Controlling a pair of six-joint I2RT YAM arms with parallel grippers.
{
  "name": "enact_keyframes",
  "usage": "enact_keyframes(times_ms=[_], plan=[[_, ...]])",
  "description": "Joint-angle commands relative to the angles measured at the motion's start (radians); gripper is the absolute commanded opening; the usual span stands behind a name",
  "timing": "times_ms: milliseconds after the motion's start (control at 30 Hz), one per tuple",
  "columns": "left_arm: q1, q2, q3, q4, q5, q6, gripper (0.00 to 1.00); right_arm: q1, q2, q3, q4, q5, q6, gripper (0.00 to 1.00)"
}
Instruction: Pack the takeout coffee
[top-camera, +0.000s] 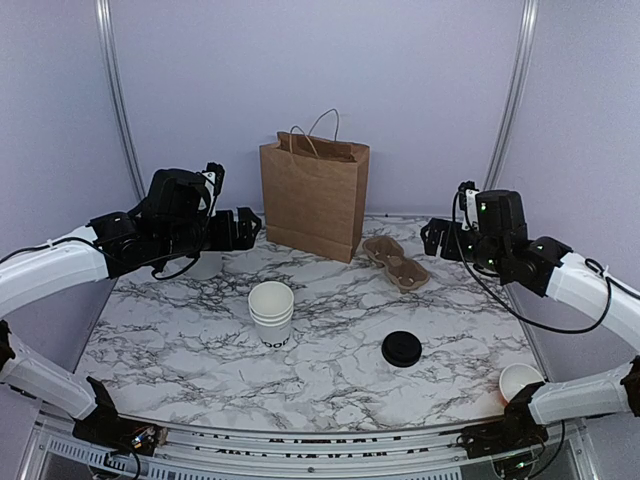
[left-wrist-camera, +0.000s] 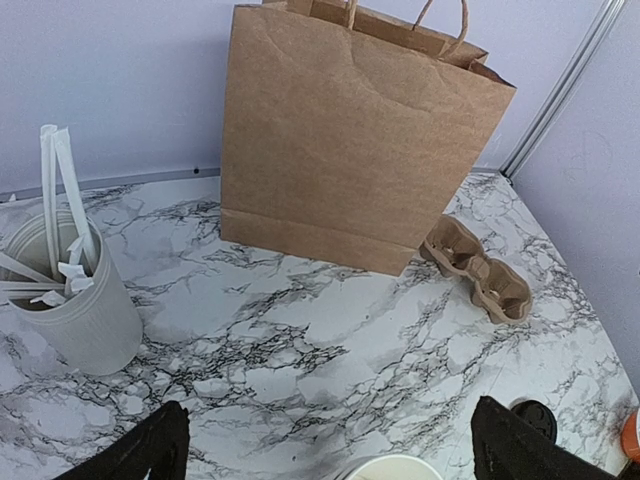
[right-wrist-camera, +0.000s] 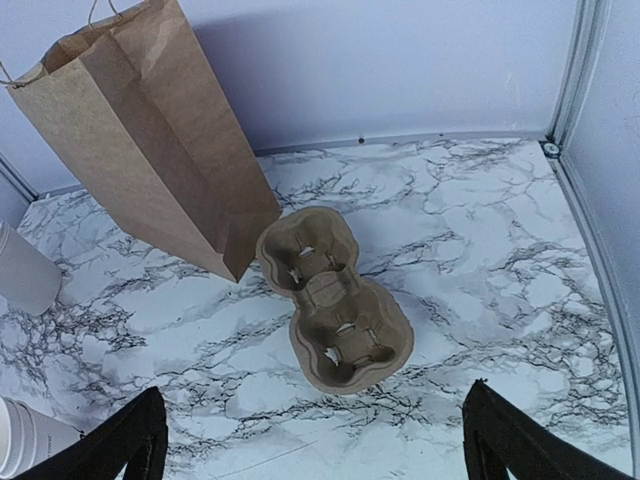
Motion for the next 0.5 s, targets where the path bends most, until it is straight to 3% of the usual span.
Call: enact_keyframes(times_ms=[0,467], plan=[[0.003,-0.018,-0.007,0.035,-0.007,0.012,0.99,-0.004,-0.014,0.035,-0.014,0.001,-0.015,1.0],[0.004,-0.026,-0.017,0.028,0.0,0.007,0.99,-0.005,0.003,0.037,-0.042,-0.024,-0.046,1.0]])
